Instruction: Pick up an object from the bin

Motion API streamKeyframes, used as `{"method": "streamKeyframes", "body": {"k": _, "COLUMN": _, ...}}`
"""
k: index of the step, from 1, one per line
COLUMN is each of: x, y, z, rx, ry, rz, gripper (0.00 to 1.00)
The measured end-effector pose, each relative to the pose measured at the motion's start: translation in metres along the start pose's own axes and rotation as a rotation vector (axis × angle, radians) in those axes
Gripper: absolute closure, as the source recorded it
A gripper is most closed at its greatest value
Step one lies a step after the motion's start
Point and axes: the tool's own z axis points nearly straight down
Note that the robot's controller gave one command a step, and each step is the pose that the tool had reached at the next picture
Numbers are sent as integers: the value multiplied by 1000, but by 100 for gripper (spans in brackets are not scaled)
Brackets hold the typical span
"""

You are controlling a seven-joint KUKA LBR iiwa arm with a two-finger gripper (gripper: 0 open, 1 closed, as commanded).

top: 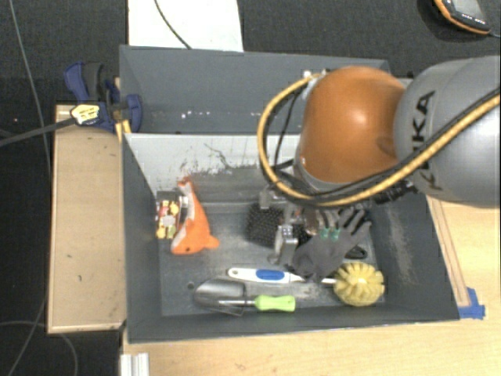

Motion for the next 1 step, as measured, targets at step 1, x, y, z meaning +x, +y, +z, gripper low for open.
{"method": "streamKeyframes", "body": {"k": 1, "x": -2, "y": -1, "z": -4, "rx": -2, "ry": -9, "rz": 7, "gripper": 0}}
